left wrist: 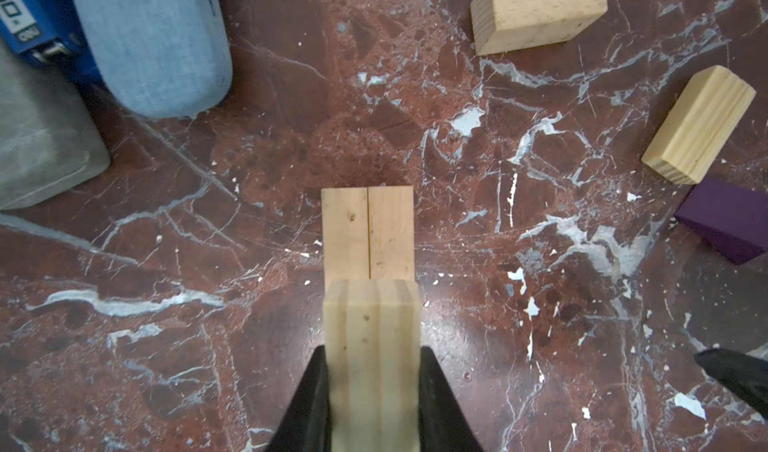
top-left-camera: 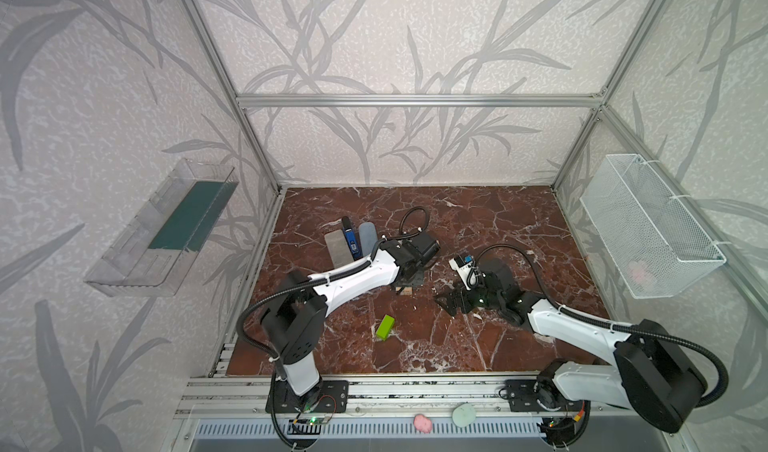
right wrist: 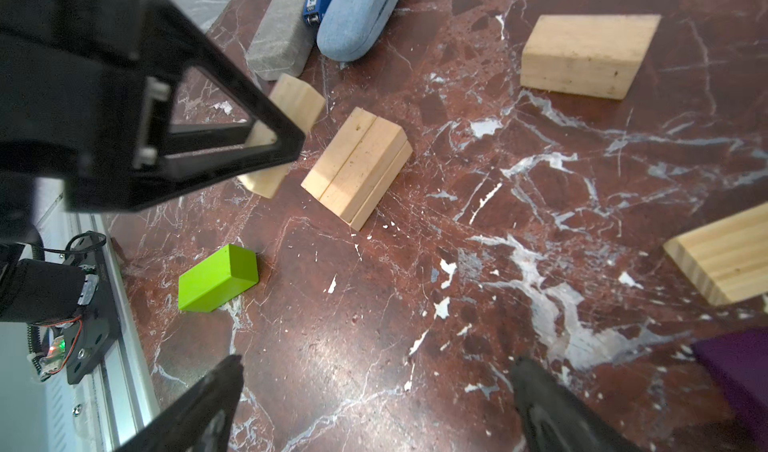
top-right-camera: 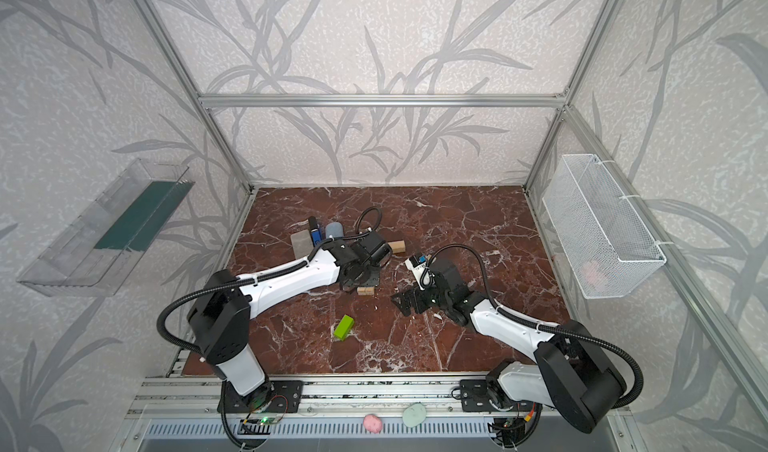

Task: Build the wood block tower
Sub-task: 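Carry the block over the stack with the left gripper while the right gripper moves away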

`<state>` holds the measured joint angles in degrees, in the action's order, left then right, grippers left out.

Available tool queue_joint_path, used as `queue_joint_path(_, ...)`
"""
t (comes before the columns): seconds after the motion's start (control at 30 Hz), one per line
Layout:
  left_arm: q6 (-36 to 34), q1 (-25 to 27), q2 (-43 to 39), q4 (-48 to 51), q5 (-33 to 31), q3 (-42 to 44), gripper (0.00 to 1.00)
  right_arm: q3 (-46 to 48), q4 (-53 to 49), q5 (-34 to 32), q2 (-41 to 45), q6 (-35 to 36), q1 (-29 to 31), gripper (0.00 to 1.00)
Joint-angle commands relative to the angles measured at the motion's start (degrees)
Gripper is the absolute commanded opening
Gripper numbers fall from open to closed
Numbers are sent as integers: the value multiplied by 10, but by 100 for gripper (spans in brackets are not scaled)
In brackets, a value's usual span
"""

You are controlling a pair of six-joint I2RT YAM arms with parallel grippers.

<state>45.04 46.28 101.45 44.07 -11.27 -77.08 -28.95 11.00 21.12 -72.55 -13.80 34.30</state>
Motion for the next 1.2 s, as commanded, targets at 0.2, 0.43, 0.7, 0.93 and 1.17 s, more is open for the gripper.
queue_joint_path(0.2, -26, -17, 47, 42, 3, -40, 4, 17, 47, -45, 31, 8, 3, 99)
queue_joint_path(0.43, -39, -22, 68, 38, 17, -52, 4, 20, 49, -54, 38, 7, 4, 99)
queue_joint_path(0.7, -42, -24, 82, 41, 5, -62, 4, 28, 49, -71, 54, 10, 3, 99)
queue_joint_path(0.93, -42, -28, 93, 39, 6, -67, 4, 28, 47, -76, 56, 10, 4, 99)
queue_joint_path(1.17, -43, -30, 101, 43, 5, -75, 4, 30, 46, -83, 61, 11, 3, 99)
